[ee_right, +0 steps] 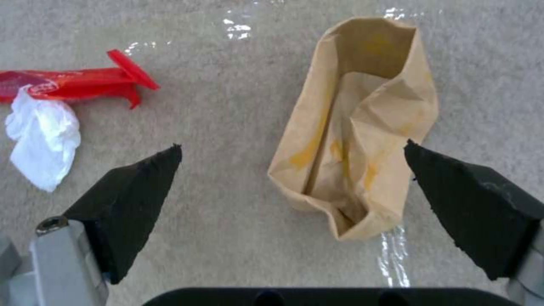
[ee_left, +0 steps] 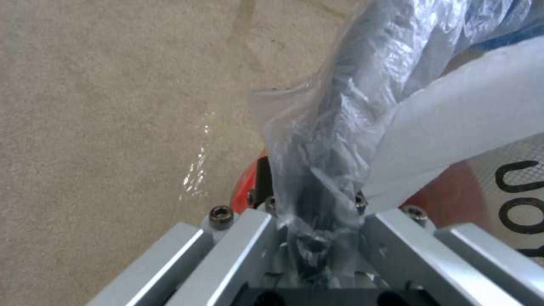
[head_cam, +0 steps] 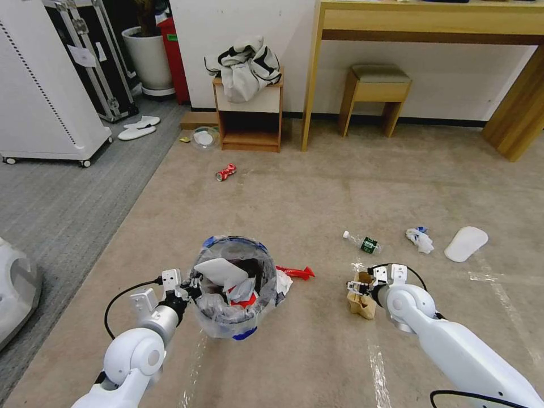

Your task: Pick up the trash bin and place the garbage on the floor into it.

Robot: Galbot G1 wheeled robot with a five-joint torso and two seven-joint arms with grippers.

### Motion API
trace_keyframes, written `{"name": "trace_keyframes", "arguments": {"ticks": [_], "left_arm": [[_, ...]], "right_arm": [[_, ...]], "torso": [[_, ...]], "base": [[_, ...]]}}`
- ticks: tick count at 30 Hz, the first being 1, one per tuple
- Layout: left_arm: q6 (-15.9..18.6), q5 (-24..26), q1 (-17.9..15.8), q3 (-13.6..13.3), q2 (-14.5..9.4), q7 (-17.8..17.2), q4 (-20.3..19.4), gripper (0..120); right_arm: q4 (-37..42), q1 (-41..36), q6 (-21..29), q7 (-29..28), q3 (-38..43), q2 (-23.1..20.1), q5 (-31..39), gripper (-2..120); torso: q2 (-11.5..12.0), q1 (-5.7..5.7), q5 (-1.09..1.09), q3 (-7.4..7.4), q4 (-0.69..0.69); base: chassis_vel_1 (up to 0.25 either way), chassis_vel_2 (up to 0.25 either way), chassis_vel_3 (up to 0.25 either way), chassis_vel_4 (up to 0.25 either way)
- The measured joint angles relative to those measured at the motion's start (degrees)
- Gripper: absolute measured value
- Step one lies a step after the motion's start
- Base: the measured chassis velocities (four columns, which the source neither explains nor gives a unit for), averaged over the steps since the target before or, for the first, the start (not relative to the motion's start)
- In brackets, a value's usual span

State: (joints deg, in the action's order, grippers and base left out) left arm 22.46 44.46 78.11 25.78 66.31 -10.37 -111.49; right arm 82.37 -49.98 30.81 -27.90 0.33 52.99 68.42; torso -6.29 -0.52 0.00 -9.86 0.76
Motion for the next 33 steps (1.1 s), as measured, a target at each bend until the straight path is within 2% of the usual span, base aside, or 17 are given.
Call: {"name": "trace_keyframes", "arguments": {"ticks": [15, 21, 33], "left_arm": [[-0.62, 0.39, -0.52, 0.18, -0.31, 1.41, 1.83, 1], [-0.70, 0.75, -0.96, -0.01, -0.33, 1.84, 2.40, 1], [-0.74, 1.15, -1.42, -0.48, -0.17, 2.10, 2.62, 1]], "right_arm": [[-6.89, 5.57, -0.53, -3.34, -2.86, 4.33, 2.26, 100], [-11.41, 7.71, -0.86, -4.70, -3.28, 6.63, 0.63, 100], [-20.33, 9.76, -2.29, -3.03, -3.44, 10.71, -4.58, 100]], "torso": [[0.00, 0.00, 0.00, 0.00, 0.00], [0.00, 0.00, 0.01, 0.00, -0.01], [0.00, 0.00, 0.01, 0.00, 0.00]], "base": [[0.000, 0.000, 0.000, 0.000], [0.000, 0.000, 0.000, 0.000], [0.000, 0.000, 0.000, 0.000]]}}
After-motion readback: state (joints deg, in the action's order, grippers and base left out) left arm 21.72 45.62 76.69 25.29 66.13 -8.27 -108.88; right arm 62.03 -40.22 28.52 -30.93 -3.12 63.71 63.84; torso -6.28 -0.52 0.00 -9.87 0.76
